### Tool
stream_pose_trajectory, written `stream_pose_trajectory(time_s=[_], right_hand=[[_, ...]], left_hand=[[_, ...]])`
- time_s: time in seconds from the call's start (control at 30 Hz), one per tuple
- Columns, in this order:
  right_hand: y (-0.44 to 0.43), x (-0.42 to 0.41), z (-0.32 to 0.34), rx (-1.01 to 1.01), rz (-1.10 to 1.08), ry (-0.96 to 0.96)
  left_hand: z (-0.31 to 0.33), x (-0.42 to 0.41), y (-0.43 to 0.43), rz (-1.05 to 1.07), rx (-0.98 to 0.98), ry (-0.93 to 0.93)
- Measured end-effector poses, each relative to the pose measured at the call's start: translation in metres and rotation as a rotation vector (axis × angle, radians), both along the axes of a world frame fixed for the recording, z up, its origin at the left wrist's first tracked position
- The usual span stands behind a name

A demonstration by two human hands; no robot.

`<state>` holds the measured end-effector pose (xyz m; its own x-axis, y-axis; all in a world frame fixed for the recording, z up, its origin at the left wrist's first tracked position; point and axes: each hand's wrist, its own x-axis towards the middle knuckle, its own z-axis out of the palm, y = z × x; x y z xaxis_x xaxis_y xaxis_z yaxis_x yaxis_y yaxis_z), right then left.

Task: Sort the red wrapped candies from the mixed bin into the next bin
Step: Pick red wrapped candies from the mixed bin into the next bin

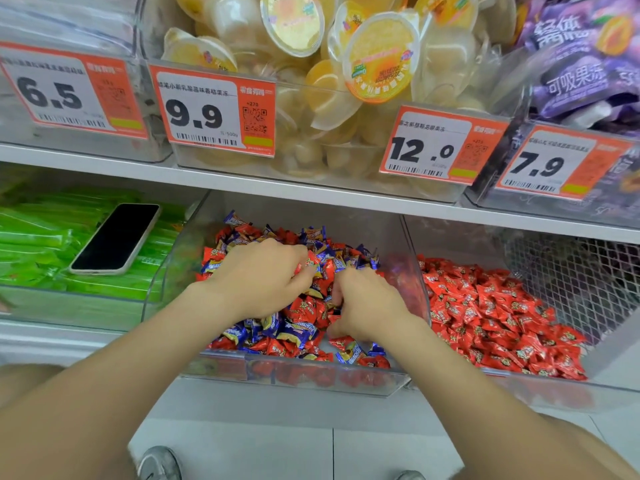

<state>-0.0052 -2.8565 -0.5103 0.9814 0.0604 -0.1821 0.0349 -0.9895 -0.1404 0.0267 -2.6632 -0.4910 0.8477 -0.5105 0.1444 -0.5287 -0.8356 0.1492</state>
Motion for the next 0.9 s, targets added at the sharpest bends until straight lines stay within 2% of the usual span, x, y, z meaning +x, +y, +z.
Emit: stream_pose_trajectory(time_s=[0.2,0.33,0.4,0.53,0.7,0.8,0.9], right_hand=[[-0.022,0.004,0.017,0.276,-0.111,0.0],[-0.021,-0.004,0.029,0.422,-0.108,-0.022],[-0.017,-0.006,0.027,0.414,-0.08,-0.012],[-0.016,-0.004,0.011,0.28,-0.009,-0.019],[-0.008,-0.006,-0.006,0.074,-0.052,0.011],[-0.003,-0.004,-0.004,0.132,-0.011,0.04],[-0.007,-0.003,0.011,0.254,-0.069,-0.093]], left_hand=[[-0.008,-0.008,-0.004,-0.211,0.079,0.156],[-0.021,-0.008,-0.011,-0.224,0.302,0.216],[-0.02,-0.006,-0.012,-0.219,0.313,0.242],[-0.014,-0.001,-0.008,-0.199,0.218,0.35],[-0.007,-0.003,-0.001,-0.143,0.033,0.36],[0.003,-0.004,0.002,-0.042,-0.159,0.261],[0.004,-0.002,0.006,0.013,-0.307,0.158]])
